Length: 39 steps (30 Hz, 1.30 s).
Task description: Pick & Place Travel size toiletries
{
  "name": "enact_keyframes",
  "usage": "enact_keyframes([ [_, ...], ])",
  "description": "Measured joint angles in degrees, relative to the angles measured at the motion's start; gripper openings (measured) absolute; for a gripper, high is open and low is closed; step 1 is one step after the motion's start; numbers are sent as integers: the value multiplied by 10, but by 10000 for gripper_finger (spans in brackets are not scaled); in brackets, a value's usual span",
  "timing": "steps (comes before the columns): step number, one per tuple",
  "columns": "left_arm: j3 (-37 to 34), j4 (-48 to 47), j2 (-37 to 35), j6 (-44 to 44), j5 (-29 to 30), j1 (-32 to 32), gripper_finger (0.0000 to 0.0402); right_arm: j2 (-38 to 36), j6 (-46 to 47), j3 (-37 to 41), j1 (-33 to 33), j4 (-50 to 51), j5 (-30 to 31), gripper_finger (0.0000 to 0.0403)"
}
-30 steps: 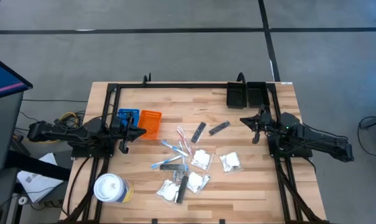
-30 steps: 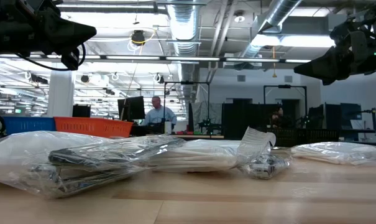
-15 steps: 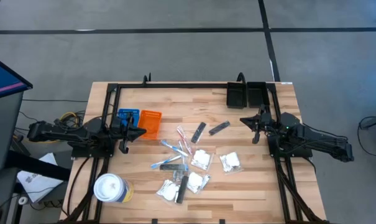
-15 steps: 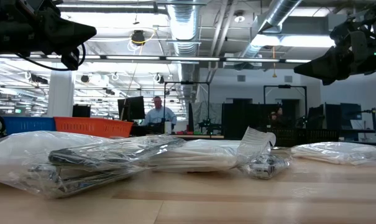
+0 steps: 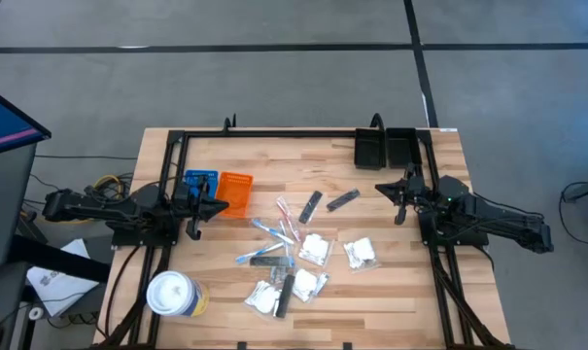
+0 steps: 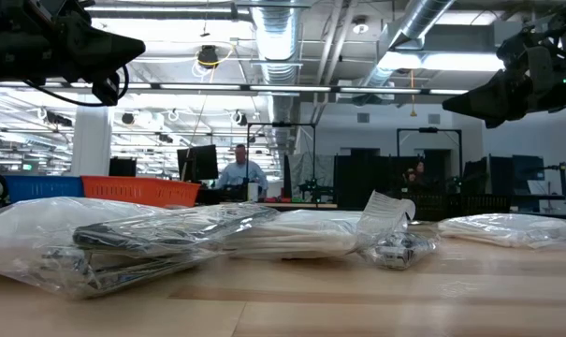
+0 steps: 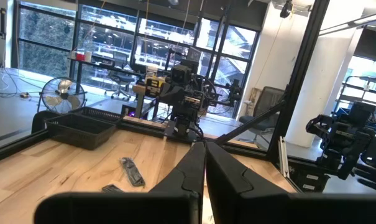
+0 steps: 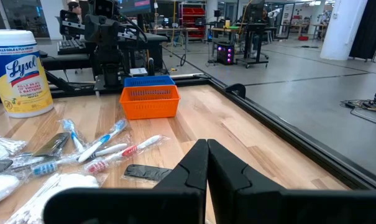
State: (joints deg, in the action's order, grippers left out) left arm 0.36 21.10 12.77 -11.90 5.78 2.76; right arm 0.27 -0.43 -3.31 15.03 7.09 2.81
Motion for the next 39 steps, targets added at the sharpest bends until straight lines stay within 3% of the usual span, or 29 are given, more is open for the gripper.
enact_keyframes([
  [9, 0, 0, 0, 0, 0, 0, 8, 0, -47, 0, 1, -1, 0, 0],
  [14, 0, 0, 0, 0, 0, 0, 8, 0, 80, 1, 1, -7, 1, 0],
  [18, 0, 9, 0, -3, 0, 0, 8, 1, 108, 2, 5, -79, 2, 0],
  [24, 0, 80, 0, -4, 2, 0, 8, 0, 110, 2, 5, -153, 5, 0],
  [27, 0, 159, 0, 17, 8, 0, 8, 3, 111, 0, 6, -233, 22, 0],
  [39, 0, 308, 0, 64, 13, 0, 8, 29, 95, 0, -38, -406, -41, 0],
])
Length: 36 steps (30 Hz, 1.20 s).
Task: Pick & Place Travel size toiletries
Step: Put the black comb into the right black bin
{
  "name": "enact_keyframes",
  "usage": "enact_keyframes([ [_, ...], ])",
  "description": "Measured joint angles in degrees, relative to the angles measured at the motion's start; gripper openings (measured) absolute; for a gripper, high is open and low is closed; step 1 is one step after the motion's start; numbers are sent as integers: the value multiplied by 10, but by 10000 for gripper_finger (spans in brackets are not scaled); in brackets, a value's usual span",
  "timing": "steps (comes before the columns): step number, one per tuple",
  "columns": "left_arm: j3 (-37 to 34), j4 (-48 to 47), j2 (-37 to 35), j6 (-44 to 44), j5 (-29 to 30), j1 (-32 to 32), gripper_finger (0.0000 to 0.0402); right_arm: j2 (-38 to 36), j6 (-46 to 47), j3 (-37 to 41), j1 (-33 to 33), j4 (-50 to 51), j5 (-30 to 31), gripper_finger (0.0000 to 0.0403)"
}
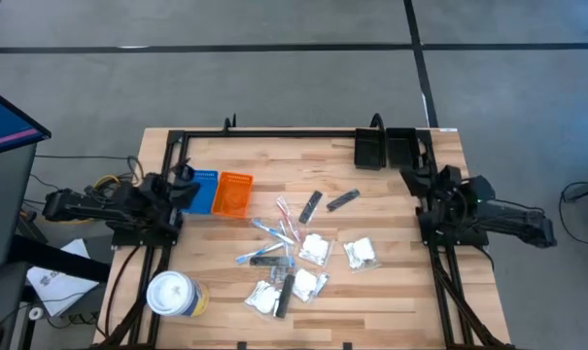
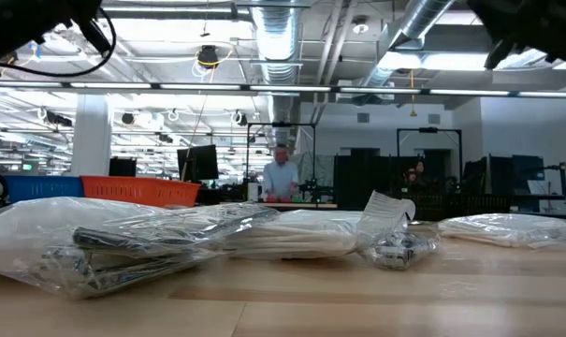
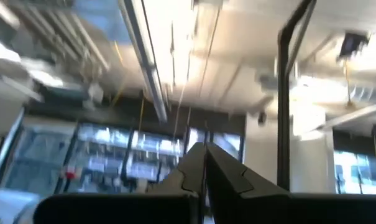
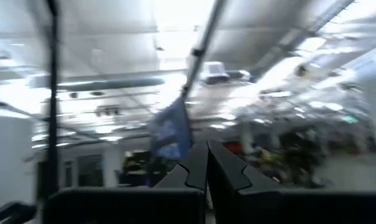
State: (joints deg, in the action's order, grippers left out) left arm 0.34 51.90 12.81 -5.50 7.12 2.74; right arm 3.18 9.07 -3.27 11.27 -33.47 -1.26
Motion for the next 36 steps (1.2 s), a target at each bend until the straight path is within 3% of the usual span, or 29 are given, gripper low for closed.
enact_keyframes([
  [3, 0, 23, 9, -2, -13, 0, 8, 22, -17, 0, -24, -23, -47, 0],
  [9, 0, 56, 77, -39, -15, 1, 8, 103, -36, -36, -66, -13, -51, 0],
  [14, 20, 111, 178, -7, -60, 2, 8, 195, -80, -165, -83, 149, -47, 0],
  [18, 61, 114, 272, 41, -63, 2, 8, 277, -109, -243, -96, 270, 27, 22],
  [21, 100, 123, 339, 66, -62, 2, 8, 319, -126, -263, -100, 283, 94, 53],
  [26, 189, 166, 430, 61, -127, 2, 8, 367, -114, -287, -100, 315, 117, 91],
  [30, 259, 128, 508, 56, -121, 1, 8, 388, -51, -292, -100, 377, 118, 102],
  [36, 400, -76, 642, 67, -53, -36, 15, 425, -10, -290, -98, 434, 118, 102],
])
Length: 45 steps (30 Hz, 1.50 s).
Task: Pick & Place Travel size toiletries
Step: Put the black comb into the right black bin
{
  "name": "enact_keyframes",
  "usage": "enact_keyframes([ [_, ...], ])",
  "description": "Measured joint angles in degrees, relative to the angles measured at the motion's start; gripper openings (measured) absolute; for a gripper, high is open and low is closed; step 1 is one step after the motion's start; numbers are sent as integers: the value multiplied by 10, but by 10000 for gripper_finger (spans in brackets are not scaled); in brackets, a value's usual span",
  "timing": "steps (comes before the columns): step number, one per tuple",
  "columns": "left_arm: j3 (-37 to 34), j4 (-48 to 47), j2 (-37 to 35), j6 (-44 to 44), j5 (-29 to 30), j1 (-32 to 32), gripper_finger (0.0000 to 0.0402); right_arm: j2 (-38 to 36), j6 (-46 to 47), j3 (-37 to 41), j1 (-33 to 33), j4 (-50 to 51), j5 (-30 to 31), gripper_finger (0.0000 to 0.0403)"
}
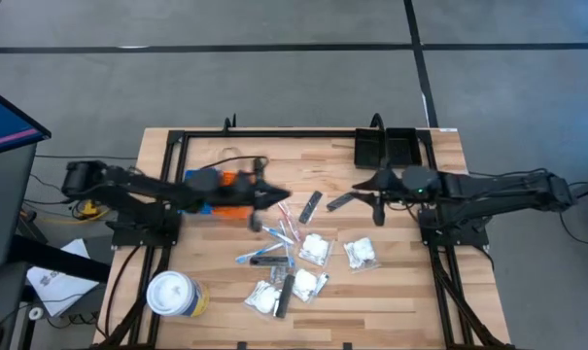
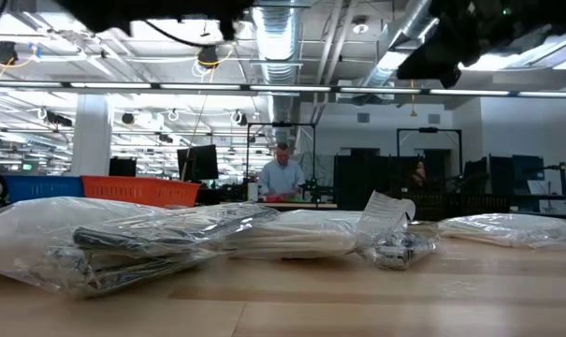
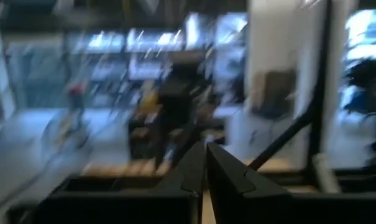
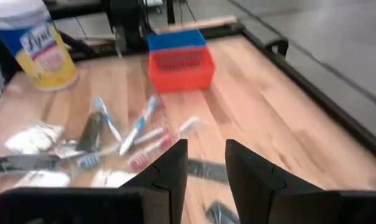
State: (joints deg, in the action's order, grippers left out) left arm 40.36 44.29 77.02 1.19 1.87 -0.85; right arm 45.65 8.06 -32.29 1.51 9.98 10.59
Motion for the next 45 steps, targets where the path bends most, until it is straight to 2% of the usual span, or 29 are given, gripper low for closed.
enact_keyframes([
  [2, 33, -26, 48, -28, 25, -16, 24, 10, 6, 0, 5, 12, 0, 102],
  [6, 71, -30, 149, -47, 32, -39, 28, 37, 21, -11, 33, 31, 0, 93],
  [11, 129, -50, 265, -90, 39, -59, 3, 120, 82, -36, 74, 72, 1, 40],
  [14, 187, -122, 317, -94, 44, -67, 1, 190, 92, -47, 81, 78, 6, 7],
  [19, 286, -249, 379, -81, 47, -64, 1, 292, 116, -68, 83, 90, 54, 10],
  [24, 322, -281, 404, -46, 53, -54, 0, 357, 121, -76, 92, 105, 67, 4],
  [35, 322, -289, 404, -44, 53, -53, 0, 426, 150, -76, 130, 146, 58, 2],
  [40, 322, -292, 404, -45, 28, -52, 0, 444, 155, -80, 130, 147, 26, 1],
  [45, 321, -308, 404, -60, 22, -46, 0, 428, 174, -79, 95, 163, -18, 1],
])
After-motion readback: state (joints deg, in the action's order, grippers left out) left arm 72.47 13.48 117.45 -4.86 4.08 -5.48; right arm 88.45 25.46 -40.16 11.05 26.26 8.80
